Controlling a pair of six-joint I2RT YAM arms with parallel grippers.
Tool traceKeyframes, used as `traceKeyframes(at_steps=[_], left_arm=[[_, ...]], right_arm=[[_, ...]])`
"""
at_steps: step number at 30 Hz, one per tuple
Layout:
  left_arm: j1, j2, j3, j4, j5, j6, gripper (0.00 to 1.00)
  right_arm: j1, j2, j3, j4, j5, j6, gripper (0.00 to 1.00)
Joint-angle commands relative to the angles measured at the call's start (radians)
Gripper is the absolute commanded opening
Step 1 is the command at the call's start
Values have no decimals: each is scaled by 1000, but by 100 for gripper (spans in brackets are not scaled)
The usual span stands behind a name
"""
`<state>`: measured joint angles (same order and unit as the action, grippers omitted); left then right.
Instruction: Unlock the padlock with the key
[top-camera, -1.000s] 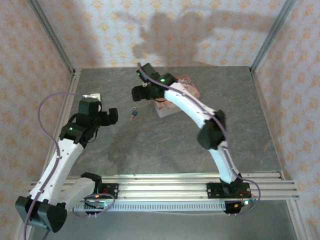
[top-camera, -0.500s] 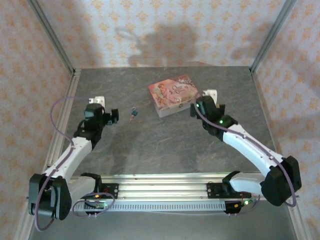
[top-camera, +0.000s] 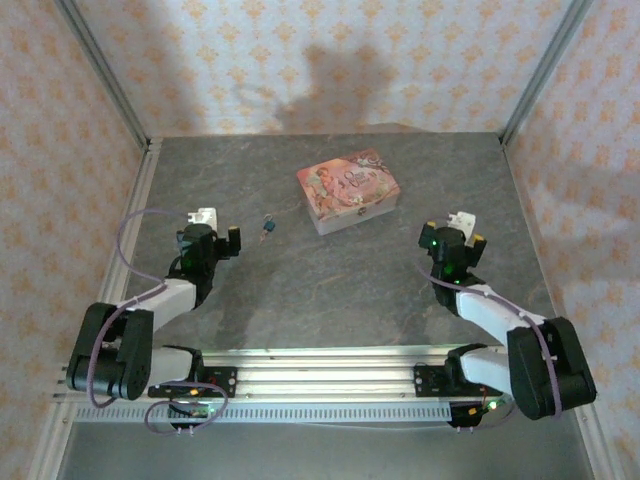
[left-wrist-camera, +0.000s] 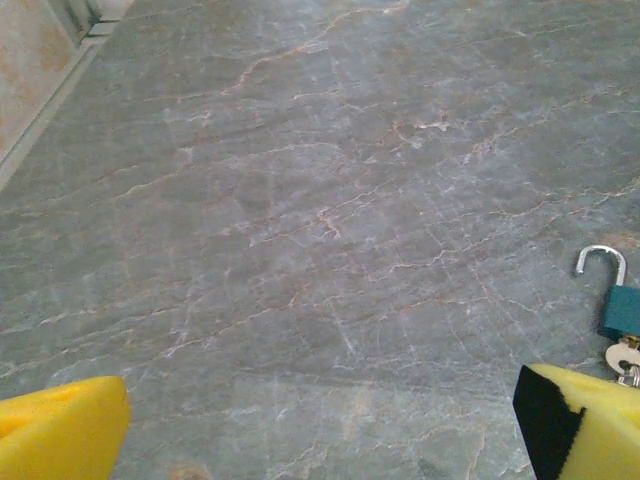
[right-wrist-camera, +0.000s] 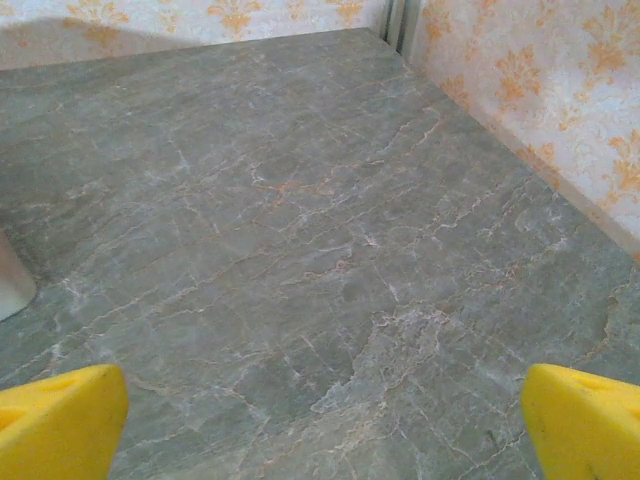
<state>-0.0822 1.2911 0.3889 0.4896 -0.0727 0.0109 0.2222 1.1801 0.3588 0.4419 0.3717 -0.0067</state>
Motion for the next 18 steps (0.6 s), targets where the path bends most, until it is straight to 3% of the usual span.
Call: traceKeyframes(at_steps=[1, 6, 8, 12, 13, 15, 18], left_arm=[[12, 32, -24, 209, 9, 34, 100], [16, 212, 6, 323, 9, 43, 100], [26, 203, 46, 227, -18, 15, 100], [36, 206, 42, 239, -10, 7, 100], [36, 208, 38, 256, -12, 8, 100], [36, 208, 38, 254, -12, 9, 100], [35, 207, 41, 245, -12, 8, 100]], right_arm=[[-26, 54, -59, 286, -44, -50, 100], [-76, 120, -82, 414, -116, -84, 100], [-85, 160, -80, 447, -139, -90, 100], [-93, 362, -84, 648, -122, -94, 99], [-92, 384, -58, 646, -104, -95, 99], [-117, 336, 31, 381, -115, -38, 100], [-158, 339, 44, 359, -144, -4, 100]])
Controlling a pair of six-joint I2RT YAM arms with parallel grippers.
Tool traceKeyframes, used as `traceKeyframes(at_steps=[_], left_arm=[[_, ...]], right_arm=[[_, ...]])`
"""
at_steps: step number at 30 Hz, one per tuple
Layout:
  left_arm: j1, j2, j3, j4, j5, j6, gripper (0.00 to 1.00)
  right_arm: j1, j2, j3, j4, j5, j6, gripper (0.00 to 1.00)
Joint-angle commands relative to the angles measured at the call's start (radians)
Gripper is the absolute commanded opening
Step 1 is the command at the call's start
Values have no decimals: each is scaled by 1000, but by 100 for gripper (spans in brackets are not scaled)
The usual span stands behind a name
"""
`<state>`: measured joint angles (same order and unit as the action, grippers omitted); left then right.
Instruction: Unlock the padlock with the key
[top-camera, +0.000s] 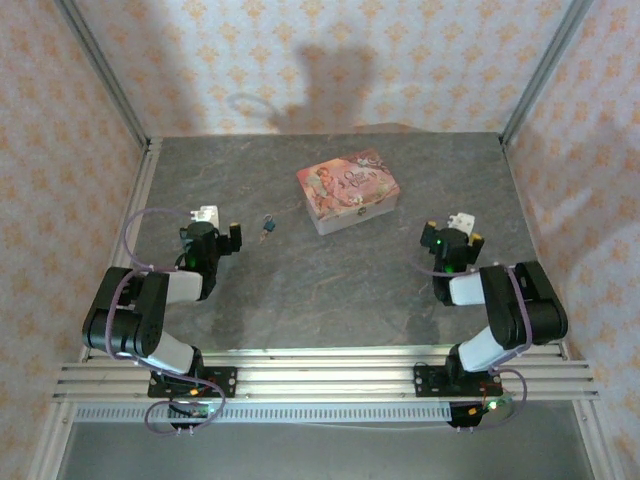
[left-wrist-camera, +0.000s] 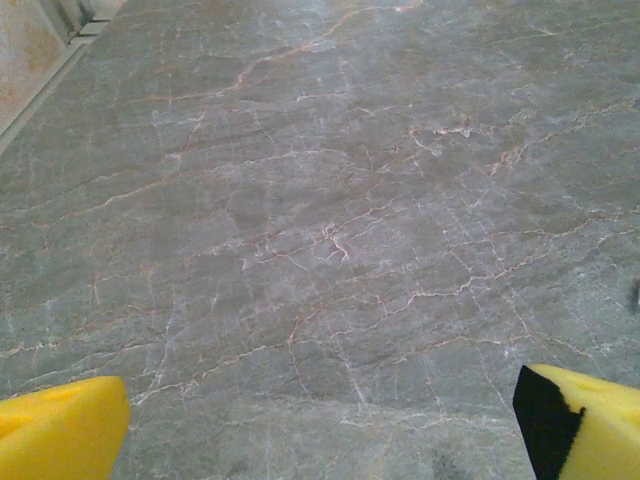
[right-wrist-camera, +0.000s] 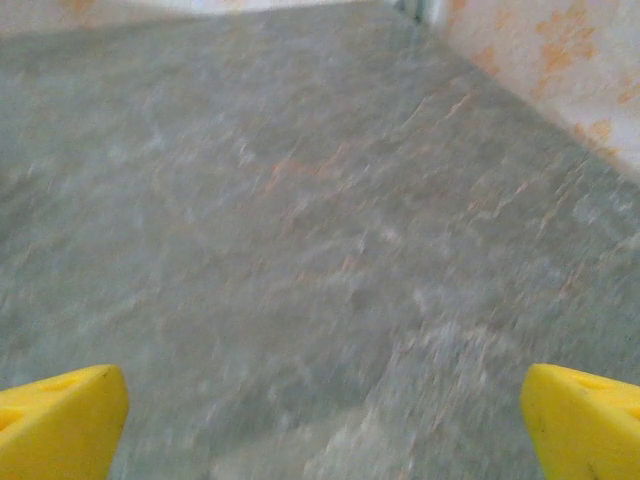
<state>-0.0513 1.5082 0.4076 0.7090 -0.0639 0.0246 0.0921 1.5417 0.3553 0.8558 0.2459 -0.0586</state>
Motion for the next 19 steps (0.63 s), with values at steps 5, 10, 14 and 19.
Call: traceKeyframes(at_steps=[5, 10, 14, 19], left_arm=[[4, -10, 22, 28, -20, -5, 100], [4, -9, 22, 29, -20, -6, 100], [4, -9, 22, 29, -20, -6, 100], [4, -10, 22, 27, -20, -5, 100]], right_arm=[[-28, -18, 41, -30, -19, 41, 99], [-28, -18, 44, -34, -19, 42, 99], [-28, -9, 58, -53, -59, 26, 99], [-33, -18, 51, -48, -92, 21, 100]])
